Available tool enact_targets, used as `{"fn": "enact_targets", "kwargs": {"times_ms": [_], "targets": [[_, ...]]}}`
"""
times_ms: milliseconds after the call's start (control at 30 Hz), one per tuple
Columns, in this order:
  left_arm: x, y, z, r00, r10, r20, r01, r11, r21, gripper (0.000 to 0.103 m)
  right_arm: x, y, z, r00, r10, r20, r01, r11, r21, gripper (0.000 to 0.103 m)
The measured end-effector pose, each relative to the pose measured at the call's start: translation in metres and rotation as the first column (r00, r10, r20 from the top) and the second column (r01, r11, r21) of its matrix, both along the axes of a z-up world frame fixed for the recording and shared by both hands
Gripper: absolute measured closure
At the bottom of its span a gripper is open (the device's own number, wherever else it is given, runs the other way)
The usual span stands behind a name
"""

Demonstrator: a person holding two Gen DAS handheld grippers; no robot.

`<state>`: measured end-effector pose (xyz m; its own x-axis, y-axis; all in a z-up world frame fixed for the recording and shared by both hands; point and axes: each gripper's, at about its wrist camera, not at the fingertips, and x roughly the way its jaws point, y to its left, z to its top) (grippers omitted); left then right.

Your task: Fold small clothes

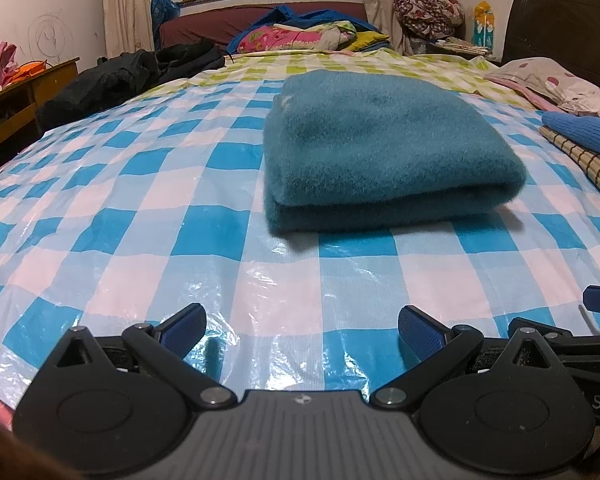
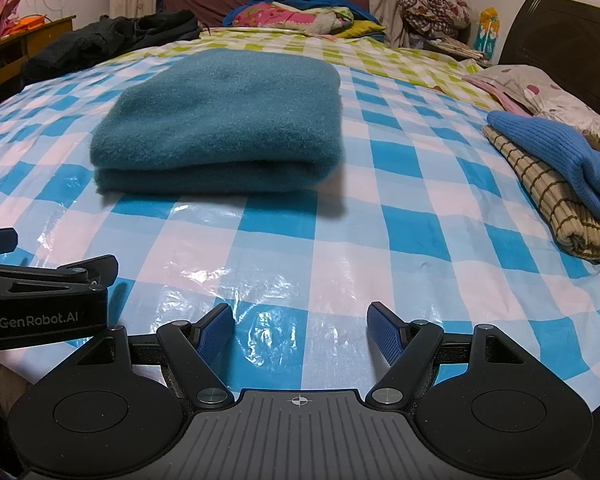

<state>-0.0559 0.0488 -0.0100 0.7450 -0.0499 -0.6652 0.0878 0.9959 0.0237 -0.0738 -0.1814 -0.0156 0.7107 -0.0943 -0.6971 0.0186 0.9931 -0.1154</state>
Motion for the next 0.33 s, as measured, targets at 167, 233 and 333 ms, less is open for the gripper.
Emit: {"fn": "enact_targets", "kwargs": {"times_ms": [167,233,333], "targets": [[0.0004,0.0004,-0.0010,1.000,0.004,-0.007,-0.004,1.000,0.002,0.000,0.0003,0.0006,-0.0002,1.000,0.000,-0.001,0.000,1.000,0.003,0.026],[0.0005,0.0007,-0.0013,1.000,0.005,-0.010,-0.005,1.000,0.001,0.000,0.0002,0.0005,-0.0002,1.000,-0.001,-0.001,0.001,1.000,0.004,0.024],[0.0008,0.0009,-0.0014,1.000,0.006,-0.010,-0.006,1.000,0.003,0.000,0.0006,0.0006,-0.0007,1.000,-0.001,-0.001,0.001,1.000,0.005,0.024]]}}
